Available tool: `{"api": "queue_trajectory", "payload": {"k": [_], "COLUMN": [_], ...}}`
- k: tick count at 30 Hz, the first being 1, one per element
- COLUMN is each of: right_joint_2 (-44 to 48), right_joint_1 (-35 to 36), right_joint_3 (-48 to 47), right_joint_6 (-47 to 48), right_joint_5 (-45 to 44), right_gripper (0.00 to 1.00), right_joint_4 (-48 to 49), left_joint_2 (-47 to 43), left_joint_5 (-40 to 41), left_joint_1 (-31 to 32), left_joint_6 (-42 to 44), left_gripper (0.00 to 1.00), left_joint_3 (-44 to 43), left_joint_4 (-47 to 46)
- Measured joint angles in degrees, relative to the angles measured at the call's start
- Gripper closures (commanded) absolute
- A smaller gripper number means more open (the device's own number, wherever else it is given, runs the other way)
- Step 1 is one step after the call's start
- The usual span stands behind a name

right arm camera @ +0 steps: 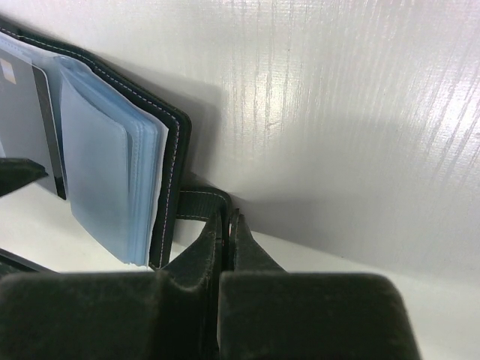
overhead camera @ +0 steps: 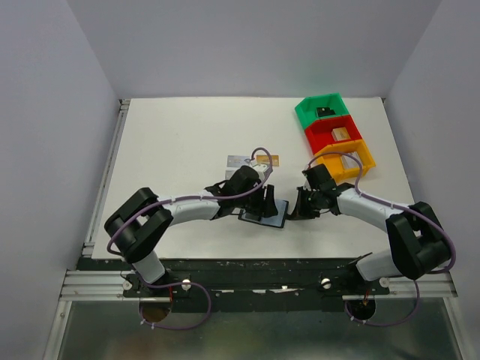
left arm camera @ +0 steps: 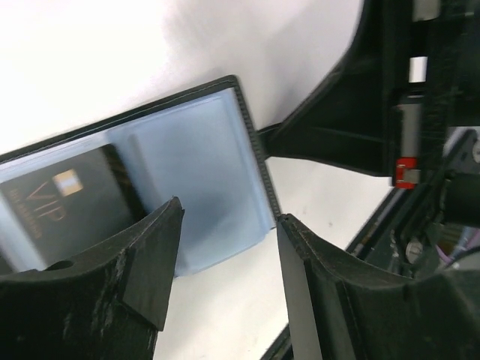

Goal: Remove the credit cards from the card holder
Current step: Remove the credit card from the card holder.

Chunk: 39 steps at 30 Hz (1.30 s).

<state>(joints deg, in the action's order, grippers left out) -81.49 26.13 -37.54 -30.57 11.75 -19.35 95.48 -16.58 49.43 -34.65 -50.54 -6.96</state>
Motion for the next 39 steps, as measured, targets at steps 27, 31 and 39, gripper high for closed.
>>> {"api": "queue_trajectory", "payload": {"k": [27, 31, 39], "right_joint_2": [1.01, 6.56, 10.64], "right_joint_1": [0.0, 0.0, 0.0], "right_joint_3": [-8.13, -10.12, -5.51], "right_joint_6": [3.78, 5.16, 3.13], "right_joint_5": [-4.81, -3.72, 12.85], "right_gripper": [0.47, 0.66, 0.88], "right_joint_4": [-10.47, -10.43, 5.22], "left_joint_2": [-18.56, -19.43, -17.44], "left_joint_5": [16.15, 15.93, 14.53], "left_joint_1": [-3.89, -4.7, -7.13], "left_joint_6": [-4.0, -4.26, -6.58], "left_gripper": [0.35, 0.37, 0.64], "left_joint_3": [13.51, 13.51, 13.05], "left_joint_4": [2.99, 2.86, 3.02]}}
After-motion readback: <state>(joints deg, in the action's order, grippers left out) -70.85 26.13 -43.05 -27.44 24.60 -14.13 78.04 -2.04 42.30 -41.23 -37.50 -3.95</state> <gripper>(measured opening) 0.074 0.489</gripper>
